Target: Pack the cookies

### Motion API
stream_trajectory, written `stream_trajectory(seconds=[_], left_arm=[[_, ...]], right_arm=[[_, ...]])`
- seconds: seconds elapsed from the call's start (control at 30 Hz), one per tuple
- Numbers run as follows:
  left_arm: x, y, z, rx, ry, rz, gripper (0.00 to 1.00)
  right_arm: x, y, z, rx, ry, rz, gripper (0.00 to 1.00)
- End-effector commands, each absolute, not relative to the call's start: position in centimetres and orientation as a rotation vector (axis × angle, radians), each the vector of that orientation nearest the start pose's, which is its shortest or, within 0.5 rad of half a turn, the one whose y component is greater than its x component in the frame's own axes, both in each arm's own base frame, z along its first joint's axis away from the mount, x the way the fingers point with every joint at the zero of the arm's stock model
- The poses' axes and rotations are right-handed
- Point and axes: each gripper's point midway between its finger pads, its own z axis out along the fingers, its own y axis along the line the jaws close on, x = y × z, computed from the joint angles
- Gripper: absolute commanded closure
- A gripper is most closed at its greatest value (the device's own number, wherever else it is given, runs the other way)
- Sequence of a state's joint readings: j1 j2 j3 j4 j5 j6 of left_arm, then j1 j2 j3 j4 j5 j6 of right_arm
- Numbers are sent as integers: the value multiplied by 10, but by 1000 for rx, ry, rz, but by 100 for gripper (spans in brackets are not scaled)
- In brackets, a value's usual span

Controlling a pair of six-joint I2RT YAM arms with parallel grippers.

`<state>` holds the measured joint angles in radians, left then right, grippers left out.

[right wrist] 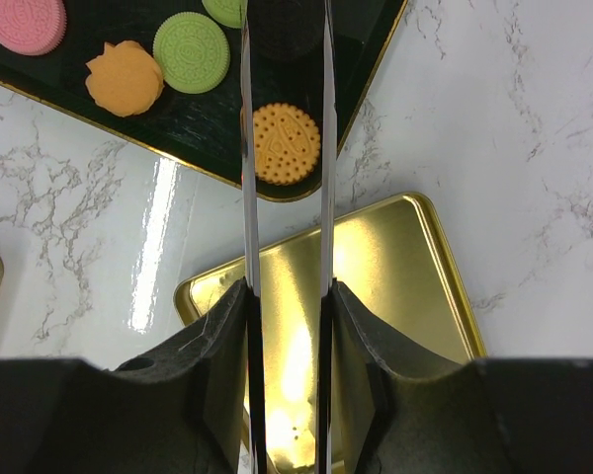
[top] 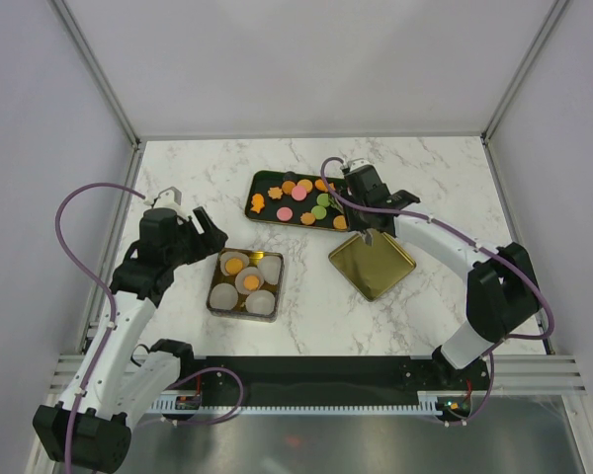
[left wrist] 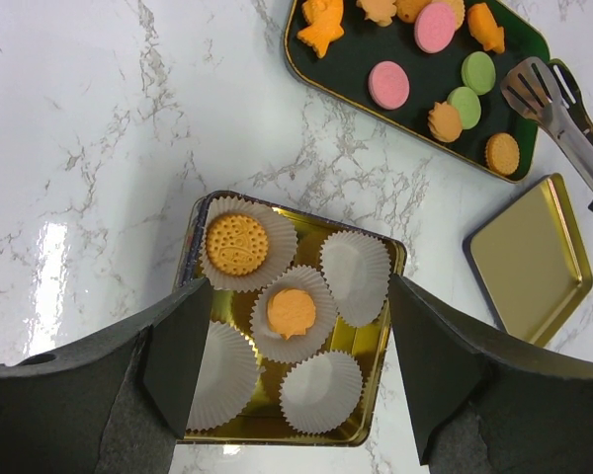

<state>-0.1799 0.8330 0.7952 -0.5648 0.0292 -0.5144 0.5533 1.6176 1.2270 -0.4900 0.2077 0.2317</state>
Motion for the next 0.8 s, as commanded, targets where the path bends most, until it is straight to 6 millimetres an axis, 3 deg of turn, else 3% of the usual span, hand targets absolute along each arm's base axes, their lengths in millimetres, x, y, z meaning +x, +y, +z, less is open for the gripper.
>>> stream_trajectory(seconds=[0.0, 0.2, 0.4, 0.67, 0.77], left_arm=[[272, -76, 199, -313, 2130, -439, 20], [272, -75, 198, -318, 2129, -442, 20], [272, -76, 198, -316, 2132, -446, 20], [272, -77, 198, -314, 2130, -457, 20], [272, -76, 199, -316, 2125, -455, 20]], right_arm=[[373, 197, 164, -256, 2310, 149, 64], [370, 201, 168, -269, 2307, 185, 65], [354, 222, 169, -348, 2317, 268, 67], [310, 270, 200, -493, 2255, 377, 67], [281, 296, 207, -590, 2239, 436, 67]])
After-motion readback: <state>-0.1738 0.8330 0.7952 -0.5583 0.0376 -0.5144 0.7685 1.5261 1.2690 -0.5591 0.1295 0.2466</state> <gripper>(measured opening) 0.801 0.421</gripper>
